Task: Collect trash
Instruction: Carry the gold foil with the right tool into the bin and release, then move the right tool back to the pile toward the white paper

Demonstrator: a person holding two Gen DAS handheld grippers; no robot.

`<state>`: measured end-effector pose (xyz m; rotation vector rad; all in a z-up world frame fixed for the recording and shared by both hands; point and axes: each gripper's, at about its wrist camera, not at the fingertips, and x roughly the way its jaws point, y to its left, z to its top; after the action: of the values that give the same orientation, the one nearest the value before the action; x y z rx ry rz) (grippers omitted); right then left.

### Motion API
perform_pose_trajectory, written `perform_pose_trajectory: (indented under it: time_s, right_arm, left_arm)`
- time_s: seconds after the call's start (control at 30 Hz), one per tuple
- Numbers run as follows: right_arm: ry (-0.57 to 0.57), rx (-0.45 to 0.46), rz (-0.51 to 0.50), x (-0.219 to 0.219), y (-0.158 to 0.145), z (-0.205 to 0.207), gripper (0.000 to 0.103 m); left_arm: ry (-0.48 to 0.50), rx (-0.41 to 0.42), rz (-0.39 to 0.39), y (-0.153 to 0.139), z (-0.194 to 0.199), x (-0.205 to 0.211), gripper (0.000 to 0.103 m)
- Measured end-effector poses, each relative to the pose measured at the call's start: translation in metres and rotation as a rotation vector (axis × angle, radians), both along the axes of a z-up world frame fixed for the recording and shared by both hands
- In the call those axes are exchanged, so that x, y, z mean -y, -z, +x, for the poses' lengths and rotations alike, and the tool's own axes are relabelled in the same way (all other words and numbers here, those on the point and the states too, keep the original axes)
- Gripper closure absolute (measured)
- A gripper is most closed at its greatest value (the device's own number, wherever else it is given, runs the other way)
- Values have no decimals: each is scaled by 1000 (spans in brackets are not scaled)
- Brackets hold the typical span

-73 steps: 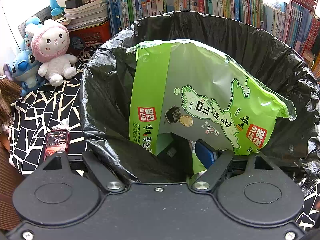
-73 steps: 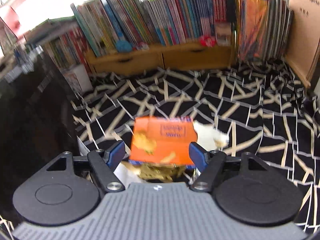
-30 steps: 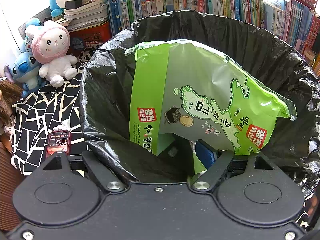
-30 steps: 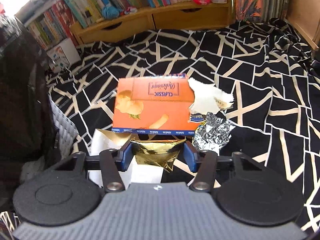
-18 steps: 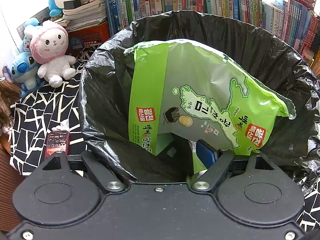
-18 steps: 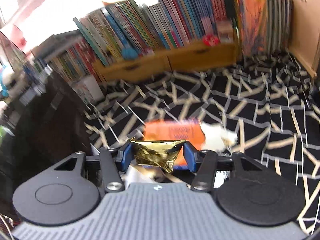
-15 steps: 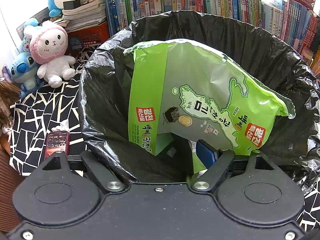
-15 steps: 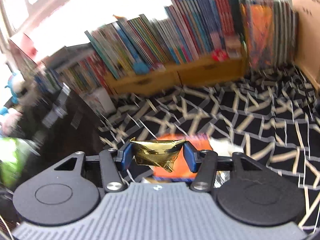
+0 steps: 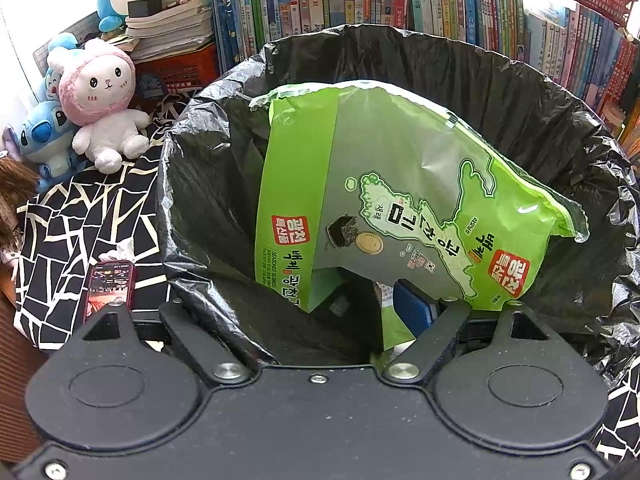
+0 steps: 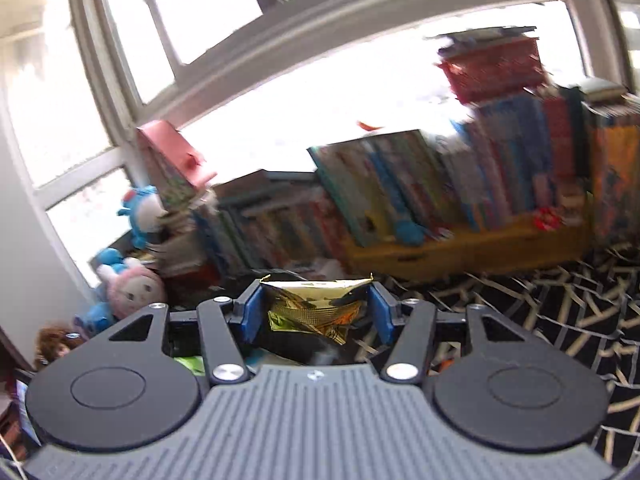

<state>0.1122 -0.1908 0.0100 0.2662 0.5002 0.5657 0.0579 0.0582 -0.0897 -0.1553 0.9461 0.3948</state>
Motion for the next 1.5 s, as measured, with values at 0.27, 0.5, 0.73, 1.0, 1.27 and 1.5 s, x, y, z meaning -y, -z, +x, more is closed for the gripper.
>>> perform_pose_trajectory:
  time_s: [0.27,0.5,0.73,1.0,1.27,1.5]
  right_arm:
    - [-132,6,-28,-48,-6,-6,41]
    - [-183,-11,-85,-75,2,-4,39]
    - [-191,-17,-116,-81,5,0,28]
    - [-165,-19,-127,-78,7,-1,22]
    - [-109,-25,-125,-61,11,1,20]
    - [-1,-5,-143,-33,16,3,17]
  left_arm:
    - [-2,8,-15,0,-2,-2,19]
    - [-12,13,-48,1,-5,-6,19]
    - [-14,14,-50,1,-5,-6,19]
    - [-14,14,-50,1,-5,-6,18]
    - [-14,14,-50,1,-5,-6,18]
    - [-15,17,-52,1,-5,-7,18]
